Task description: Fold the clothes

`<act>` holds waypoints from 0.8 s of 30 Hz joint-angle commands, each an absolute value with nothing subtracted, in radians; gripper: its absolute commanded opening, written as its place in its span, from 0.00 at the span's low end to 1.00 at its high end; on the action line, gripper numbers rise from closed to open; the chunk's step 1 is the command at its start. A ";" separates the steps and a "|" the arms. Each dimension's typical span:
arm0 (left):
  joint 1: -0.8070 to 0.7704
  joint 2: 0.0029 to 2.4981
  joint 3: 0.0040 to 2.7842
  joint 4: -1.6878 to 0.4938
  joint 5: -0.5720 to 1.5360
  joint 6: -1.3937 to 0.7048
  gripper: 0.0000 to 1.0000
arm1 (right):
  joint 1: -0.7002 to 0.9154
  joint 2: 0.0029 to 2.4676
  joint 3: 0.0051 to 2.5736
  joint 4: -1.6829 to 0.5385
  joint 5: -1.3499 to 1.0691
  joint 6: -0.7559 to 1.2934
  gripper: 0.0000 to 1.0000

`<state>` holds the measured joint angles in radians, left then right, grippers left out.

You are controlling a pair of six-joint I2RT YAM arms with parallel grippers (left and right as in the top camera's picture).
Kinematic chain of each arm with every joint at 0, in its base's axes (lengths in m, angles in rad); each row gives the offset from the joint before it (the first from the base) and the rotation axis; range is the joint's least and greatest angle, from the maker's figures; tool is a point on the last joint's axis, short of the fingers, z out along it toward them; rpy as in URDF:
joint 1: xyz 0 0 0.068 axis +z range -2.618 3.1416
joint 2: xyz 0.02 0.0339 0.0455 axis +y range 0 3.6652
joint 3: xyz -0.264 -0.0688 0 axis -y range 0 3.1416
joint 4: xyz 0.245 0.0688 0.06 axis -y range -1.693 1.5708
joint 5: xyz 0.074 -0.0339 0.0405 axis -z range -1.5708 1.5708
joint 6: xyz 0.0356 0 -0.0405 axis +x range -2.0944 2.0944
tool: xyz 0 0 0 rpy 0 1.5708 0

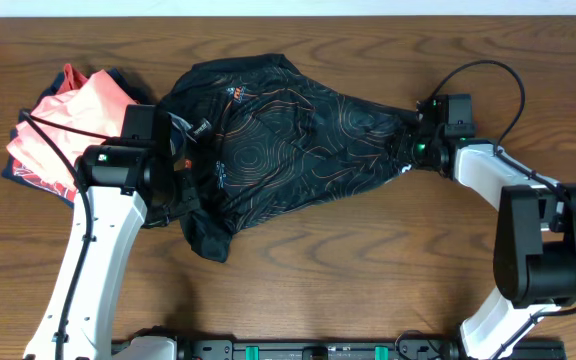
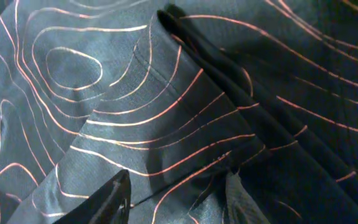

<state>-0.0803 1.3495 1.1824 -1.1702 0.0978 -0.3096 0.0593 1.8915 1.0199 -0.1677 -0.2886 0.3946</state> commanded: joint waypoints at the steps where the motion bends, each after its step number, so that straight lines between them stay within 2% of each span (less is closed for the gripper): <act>1: -0.076 1.353 1.192 -1.172 0.085 -0.297 0.06 | 0.062 1.913 1.017 -0.136 -0.266 0.416 0.46; 6: -0.076 1.353 1.192 -1.169 0.085 -0.297 0.06 | 0.061 1.913 1.017 -0.101 -0.264 0.423 0.44; 9: -0.076 1.353 1.192 -1.169 0.085 -0.297 0.06 | 0.059 1.913 1.017 -0.109 -0.239 0.428 0.33; 13: -0.076 1.353 1.192 -1.164 0.085 -0.297 0.06 | 0.059 1.913 1.017 -0.108 -0.213 0.434 0.23; 18: -0.076 1.353 1.192 -1.161 0.085 -0.297 0.06 | 0.059 1.913 1.017 -0.113 -0.213 0.433 0.23; 19: -0.076 1.353 1.192 -1.161 0.085 -0.297 0.06 | 0.059 1.913 1.017 -0.116 -0.210 0.433 0.20; 20: -0.076 1.353 1.192 -1.161 0.085 -0.297 0.06 | 0.059 1.913 1.017 -0.122 -0.202 0.433 0.07; 21: -0.076 1.353 1.192 -1.161 0.085 -0.297 0.06 | 0.059 1.913 1.017 -0.131 -0.184 0.434 0.01; 24: -0.076 1.353 1.192 -1.161 0.085 -0.297 0.06 | 0.059 1.913 1.017 -0.143 -0.176 0.433 0.01</act>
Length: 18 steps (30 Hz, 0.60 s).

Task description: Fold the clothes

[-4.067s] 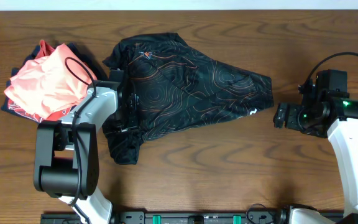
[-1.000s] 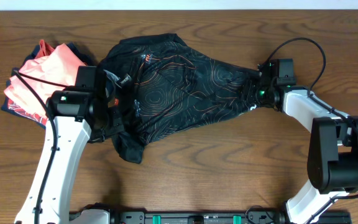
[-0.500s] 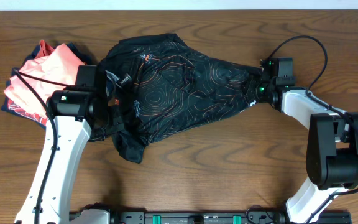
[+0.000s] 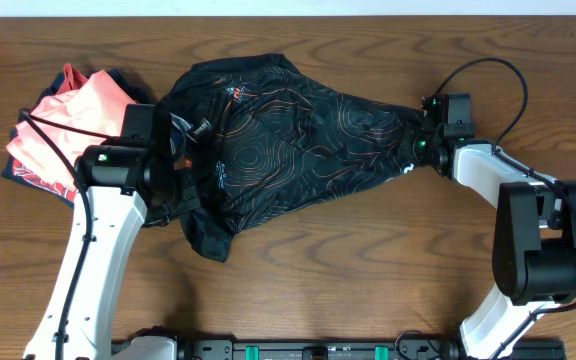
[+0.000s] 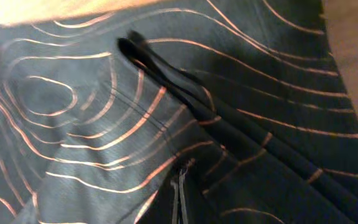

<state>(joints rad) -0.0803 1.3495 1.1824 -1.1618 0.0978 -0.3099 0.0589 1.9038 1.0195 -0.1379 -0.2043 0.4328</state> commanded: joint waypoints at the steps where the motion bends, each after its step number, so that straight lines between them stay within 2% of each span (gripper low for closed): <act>1: -0.076 1.353 1.192 -1.160 0.085 -0.297 0.06 | 0.059 1.913 1.017 -0.146 -0.176 0.433 0.01; 7: -0.076 1.353 1.192 -1.158 0.085 -0.297 0.06 | 0.021 1.827 1.038 -0.212 -0.172 0.429 0.03; 9: -0.076 1.353 1.192 -1.157 0.085 -0.297 0.06 | 0.004 1.784 1.039 -0.212 -0.167 0.429 0.29; 10: -0.076 1.353 1.192 -1.157 0.085 -0.297 0.06 | -0.003 1.766 1.039 -0.212 -0.168 0.429 0.32; 18: -0.076 1.353 1.192 -1.150 0.085 -0.297 0.06 | 0.020 1.822 1.037 -0.239 -0.165 0.434 0.39</act>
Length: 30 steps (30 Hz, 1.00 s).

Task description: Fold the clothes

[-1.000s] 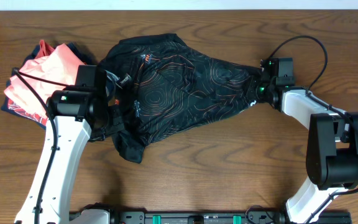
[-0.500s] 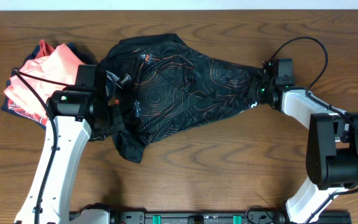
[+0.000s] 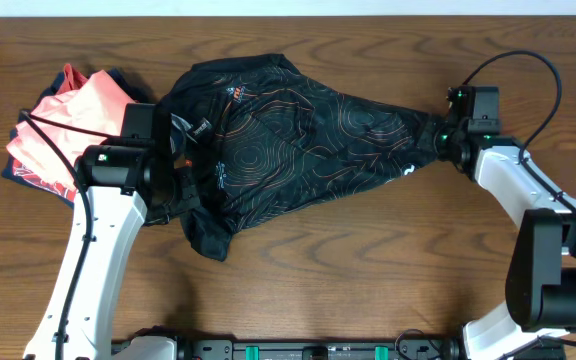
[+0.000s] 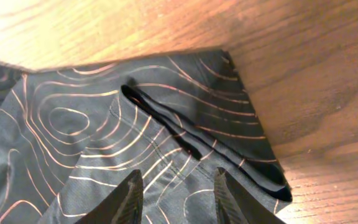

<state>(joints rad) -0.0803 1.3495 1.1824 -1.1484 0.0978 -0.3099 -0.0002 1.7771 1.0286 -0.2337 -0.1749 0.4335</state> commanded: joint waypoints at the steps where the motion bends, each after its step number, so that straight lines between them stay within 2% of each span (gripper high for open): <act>1: -0.076 1.353 1.192 -1.150 0.085 -0.297 0.06 | 0.025 1.832 1.037 -0.239 -0.166 0.434 0.40; 9: -0.076 1.353 1.191 -1.150 0.085 -0.296 0.06 | 0.045 1.901 1.037 -0.208 -0.188 0.434 0.44; 30: -0.076 1.353 1.191 -1.147 0.085 -0.297 0.06 | 0.054 1.929 1.038 -0.138 -0.190 0.433 0.44</act>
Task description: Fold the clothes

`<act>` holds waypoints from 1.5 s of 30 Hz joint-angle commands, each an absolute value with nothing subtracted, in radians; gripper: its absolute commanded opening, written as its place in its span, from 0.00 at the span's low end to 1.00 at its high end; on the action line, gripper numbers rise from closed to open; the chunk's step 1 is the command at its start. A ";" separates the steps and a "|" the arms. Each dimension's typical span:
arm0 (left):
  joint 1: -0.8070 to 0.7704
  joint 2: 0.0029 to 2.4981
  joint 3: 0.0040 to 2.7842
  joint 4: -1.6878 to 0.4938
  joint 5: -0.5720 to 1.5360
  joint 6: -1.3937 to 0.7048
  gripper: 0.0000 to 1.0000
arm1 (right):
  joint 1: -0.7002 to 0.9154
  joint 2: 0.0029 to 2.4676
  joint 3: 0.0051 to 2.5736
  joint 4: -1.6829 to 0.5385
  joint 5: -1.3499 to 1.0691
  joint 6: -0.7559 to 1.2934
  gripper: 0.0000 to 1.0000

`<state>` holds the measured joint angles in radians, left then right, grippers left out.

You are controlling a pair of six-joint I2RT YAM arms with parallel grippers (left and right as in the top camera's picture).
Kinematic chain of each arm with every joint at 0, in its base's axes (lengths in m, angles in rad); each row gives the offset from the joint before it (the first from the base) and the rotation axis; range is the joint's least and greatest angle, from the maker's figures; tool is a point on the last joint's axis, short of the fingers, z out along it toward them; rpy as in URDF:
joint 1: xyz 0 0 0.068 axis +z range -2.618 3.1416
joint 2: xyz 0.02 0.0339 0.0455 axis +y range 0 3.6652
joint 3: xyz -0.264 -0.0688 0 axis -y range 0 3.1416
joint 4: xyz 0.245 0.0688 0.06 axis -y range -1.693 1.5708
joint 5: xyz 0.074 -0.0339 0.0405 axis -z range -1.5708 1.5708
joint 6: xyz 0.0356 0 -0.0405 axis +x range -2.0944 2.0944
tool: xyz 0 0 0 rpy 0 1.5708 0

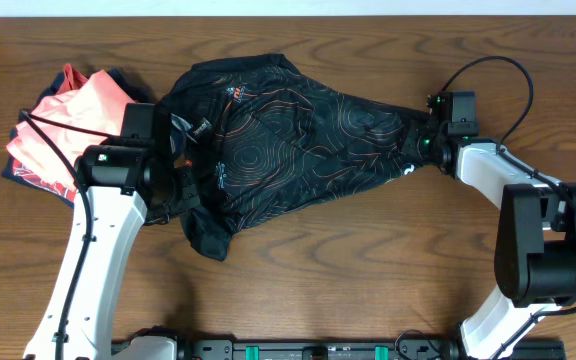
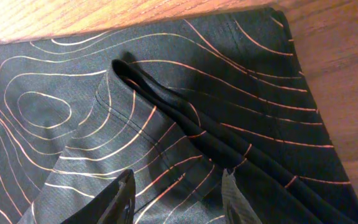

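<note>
A black shirt (image 1: 298,140) with thin orange contour lines lies crumpled across the middle of the table. My right gripper (image 1: 423,142) is at its narrow right end. In the right wrist view this gripper (image 2: 179,196) is open, its two fingers spread just above the fabric (image 2: 73,106), beside a raised dark fold (image 2: 166,106); nothing is between them. My left gripper (image 1: 186,183) rests on the shirt's left edge, and its jaws are hidden under the wrist.
A stack of folded clothes (image 1: 68,120), pink on dark blue, sits at the back left beside the left arm. The wooden table (image 1: 368,260) shows bare in front of the shirt. The right arm's cable (image 1: 513,85) loops behind it.
My right gripper was farther right, off the shirt's tip, and is now back to the left over the shirt's right end, still open. The left arm has not moved.
My right gripper was open low over the shirt's right end. Then its fingers were shut together at the fabric. Then it was open and drawn back to the right, with the shirt's tip reaching farther right. Now it stands open over that end again.
</note>
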<state>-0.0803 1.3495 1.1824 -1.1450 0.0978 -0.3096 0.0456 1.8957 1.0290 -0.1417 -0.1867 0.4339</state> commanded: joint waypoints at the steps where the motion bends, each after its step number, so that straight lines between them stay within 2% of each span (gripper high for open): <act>1: -0.076 1.353 1.191 -1.147 0.086 -0.297 0.06 | 0.054 1.933 1.038 -0.136 -0.196 0.433 0.44; 6: -0.076 1.353 1.191 -1.147 0.085 -0.297 0.06 | 0.054 1.937 1.038 -0.111 -0.222 0.433 0.42; 13: -0.076 1.353 1.191 -1.147 0.086 -0.297 0.06 | 0.053 1.935 1.043 -0.051 -0.300 0.434 0.30; 19: -0.076 1.353 1.191 -1.145 0.085 -0.297 0.06 | 0.051 1.932 1.047 -0.052 -0.300 0.434 0.27; 23: -0.076 1.353 1.191 -1.142 0.086 -0.297 0.06 | 0.046 1.927 1.047 -0.052 -0.300 0.434 0.03; 24: -0.076 1.353 1.191 -1.142 0.085 -0.297 0.06 | 0.045 1.926 1.047 -0.052 -0.300 0.434 0.01; 29: -0.076 1.353 1.191 -1.140 0.085 -0.297 0.06 | 0.045 1.926 1.047 -0.067 -0.300 0.434 0.01; 34: -0.076 1.353 1.191 -1.120 0.086 -0.297 0.06 | 0.028 1.847 1.051 -0.188 -0.288 0.407 0.01; 39: -0.074 1.346 1.222 -1.067 0.092 -0.287 0.06 | -0.053 1.657 1.132 -0.419 -0.251 0.384 0.01; 45: -0.074 1.322 1.436 -1.072 0.146 -0.286 0.06 | -0.177 1.423 1.307 -0.715 -0.242 0.300 0.01</act>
